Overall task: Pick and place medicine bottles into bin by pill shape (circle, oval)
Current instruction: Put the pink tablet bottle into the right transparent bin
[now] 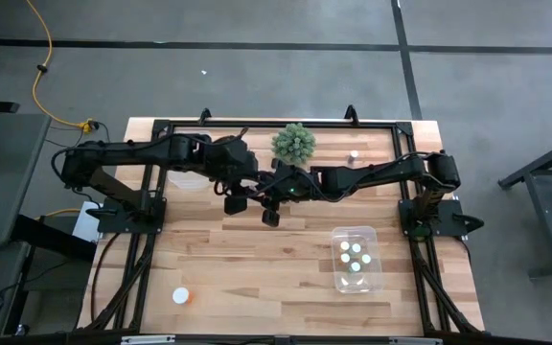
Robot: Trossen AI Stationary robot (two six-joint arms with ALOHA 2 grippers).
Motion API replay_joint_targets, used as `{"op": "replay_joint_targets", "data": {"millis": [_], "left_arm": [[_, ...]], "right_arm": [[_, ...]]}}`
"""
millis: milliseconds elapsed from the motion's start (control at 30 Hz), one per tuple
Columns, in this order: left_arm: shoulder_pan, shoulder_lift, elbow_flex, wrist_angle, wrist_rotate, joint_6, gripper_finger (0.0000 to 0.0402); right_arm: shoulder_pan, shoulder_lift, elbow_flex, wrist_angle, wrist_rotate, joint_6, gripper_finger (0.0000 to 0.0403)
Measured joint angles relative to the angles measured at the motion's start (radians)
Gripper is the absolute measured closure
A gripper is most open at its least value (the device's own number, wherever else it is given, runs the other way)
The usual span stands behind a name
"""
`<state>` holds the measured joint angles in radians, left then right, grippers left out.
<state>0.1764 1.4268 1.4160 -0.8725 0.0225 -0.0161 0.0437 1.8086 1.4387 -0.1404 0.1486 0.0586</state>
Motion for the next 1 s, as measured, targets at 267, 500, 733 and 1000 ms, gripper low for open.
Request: {"op": "replay_joint_targets", "data": {"millis": [267,500,733,1000], "left_arm": [[0.0,-0.001,0.047,-0.04,0.0,0.05,0.0188],[0.014,-0.067,0.119,-0.204,-0.009,0.045,0.019],[0.007,-0.33,-0.03,-0.201,-0.103,-0.159,0.0201],[-0.094,-0.626,-0.394,0.191,-0.187,-0.417,0.0206]], "right_arm": [[0.0,0.002,0.0,-0.005,0.0,0.0,0.0304],[0.0,0.002,0.0,-0.005,0.001,-0.032,0.0304],[-0.016,-0.004,0.0,-0.004,0.004,-0.04,0.0304],[-0.047,-0.048,0.0,0.076,-0.016,-0.033,0.0304]]}}
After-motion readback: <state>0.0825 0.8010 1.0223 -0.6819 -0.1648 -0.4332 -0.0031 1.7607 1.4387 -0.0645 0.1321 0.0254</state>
